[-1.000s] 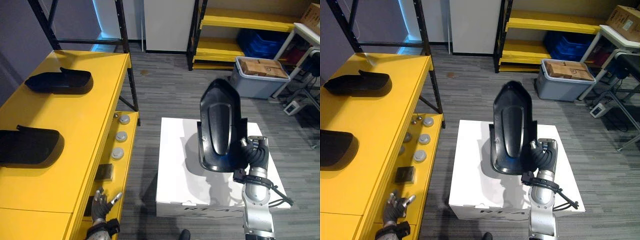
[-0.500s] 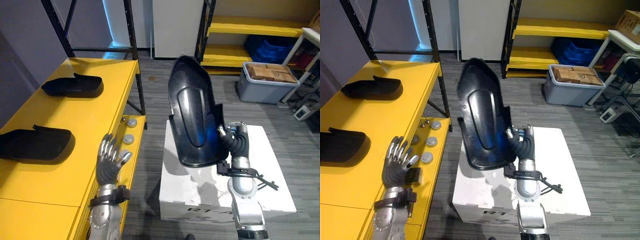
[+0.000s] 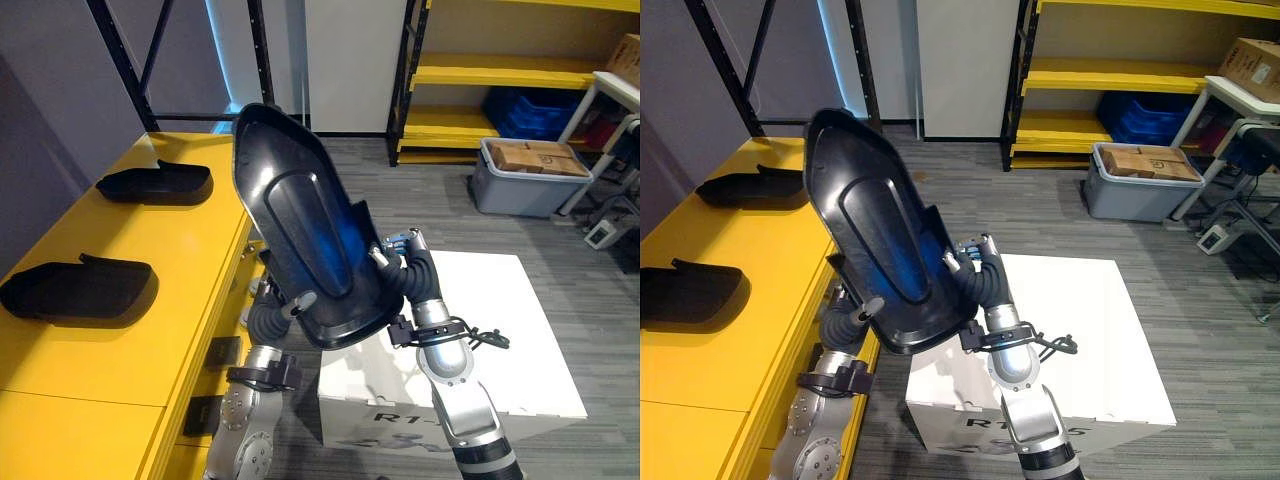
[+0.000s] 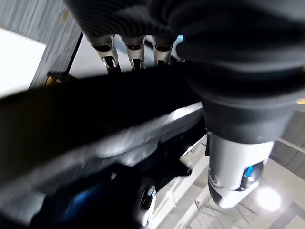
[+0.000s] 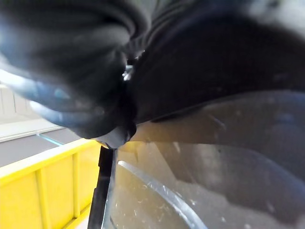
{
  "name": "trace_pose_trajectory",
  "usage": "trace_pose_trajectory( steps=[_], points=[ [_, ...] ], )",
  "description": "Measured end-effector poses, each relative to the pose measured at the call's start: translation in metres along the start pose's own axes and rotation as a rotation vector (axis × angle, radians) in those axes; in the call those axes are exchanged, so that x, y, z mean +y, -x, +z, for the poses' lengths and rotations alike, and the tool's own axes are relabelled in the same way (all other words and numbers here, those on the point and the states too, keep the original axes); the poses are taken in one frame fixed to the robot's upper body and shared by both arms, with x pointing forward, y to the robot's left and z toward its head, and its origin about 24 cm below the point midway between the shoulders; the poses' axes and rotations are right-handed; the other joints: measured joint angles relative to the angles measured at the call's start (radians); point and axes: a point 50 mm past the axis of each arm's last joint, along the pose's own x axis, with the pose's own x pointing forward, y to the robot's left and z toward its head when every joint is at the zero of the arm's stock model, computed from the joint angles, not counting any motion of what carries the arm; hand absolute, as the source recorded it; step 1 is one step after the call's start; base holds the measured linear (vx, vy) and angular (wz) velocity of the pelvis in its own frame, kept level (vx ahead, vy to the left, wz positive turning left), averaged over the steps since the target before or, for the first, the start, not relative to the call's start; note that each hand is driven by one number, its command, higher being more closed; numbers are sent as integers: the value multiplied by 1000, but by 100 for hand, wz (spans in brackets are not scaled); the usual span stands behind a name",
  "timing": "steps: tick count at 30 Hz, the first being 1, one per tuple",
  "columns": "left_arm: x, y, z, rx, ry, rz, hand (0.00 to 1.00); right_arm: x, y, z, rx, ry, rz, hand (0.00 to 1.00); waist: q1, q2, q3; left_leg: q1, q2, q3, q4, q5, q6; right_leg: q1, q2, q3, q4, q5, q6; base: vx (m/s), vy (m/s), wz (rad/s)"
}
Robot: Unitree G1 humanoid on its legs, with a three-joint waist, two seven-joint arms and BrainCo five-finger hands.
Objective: Walk over and take plastic housings, then place them on the shelf
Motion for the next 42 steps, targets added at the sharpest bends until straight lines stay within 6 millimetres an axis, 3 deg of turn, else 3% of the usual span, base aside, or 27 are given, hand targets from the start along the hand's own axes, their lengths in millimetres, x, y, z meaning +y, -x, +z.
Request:
trace_pose_trajectory(
  steps=[7, 8, 19, 26, 29, 30, 32, 35, 37, 42],
  points=[
    [4, -3, -6, 29, 22, 42, 100, 0, 2, -5, 17, 17, 28, 100, -3, -1, -5, -3, 0, 7, 0, 0, 0, -6, 0, 7, 0, 4, -1, -3, 1, -3],
    [5, -3, -6, 29, 23, 56, 100, 1, 2, -7, 17, 18, 36, 0, -4, -1, -5, -3, 0, 7, 0, 0, 0, -6, 0, 7, 0, 4, -1, 0, 0, 0],
    [24, -1, -8, 60, -48, 140, 100, 13, 7, -3, -20, 6, 103, 0, -22, -10, -16, -15, 0, 12, 4, 0, 0, -15, -1, 13, 0, 7, 0, -6, 1, -1],
    [24, -1, -1, 31, -197, 127, 100, -11, 22, -7, 18, -22, 38, 0, -19, -11, -16, -16, 1, 22, 1, 0, 0, -22, 0, 22, 0, 9, 1, -12, 1, -3],
    [24, 1, 4, 0, -226, 138, 100, -39, 27, -2, -8, -39, -68, 0, -24, -11, -16, -15, 2, 31, -2, -1, 0, -26, 2, 29, 0, 9, 2, -5, -4, -8],
    [32, 6, 11, -23, -249, 172, 100, -72, 32, -5, 5, -12, -216, 0, -25, -10, -16, -14, 2, 33, -5, -1, 0, -27, 2, 32, 1, 9, 2, -1, -5, -4],
    [44, 15, 21, -45, -288, 234, 100, -115, 47, -7, 28, 55, -411, 0, -24, -10, -16, -15, 2, 37, -8, -1, -1, -32, 3, 36, 0, 8, 2, 0, -6, -6],
    [65, 32, 34, -61, -356, 353, 100, -162, 79, -9, 80, 119, -635, 0, -26, -10, -16, -18, 5, 48, -9, -4, -4, -41, 5, 49, 0, 8, 2, 9, 0, -12],
    [71, 39, 35, -54, -369, 389, 100, -183, 102, -16, 146, 151, -736, 0, -28, -10, -17, -18, 6, 55, -9, -5, -5, -44, 5, 53, 0, 8, 2, 1, -2, -9],
    [73, 52, 41, -56, -387, 419, 100, -202, 153, -51, 373, 134, -889, 0, -49, -7, -38, -31, 6, 63, -7, -9, -7, -61, 6, 62, 1, 9, 2, -10, -9, -6]
  ],
)
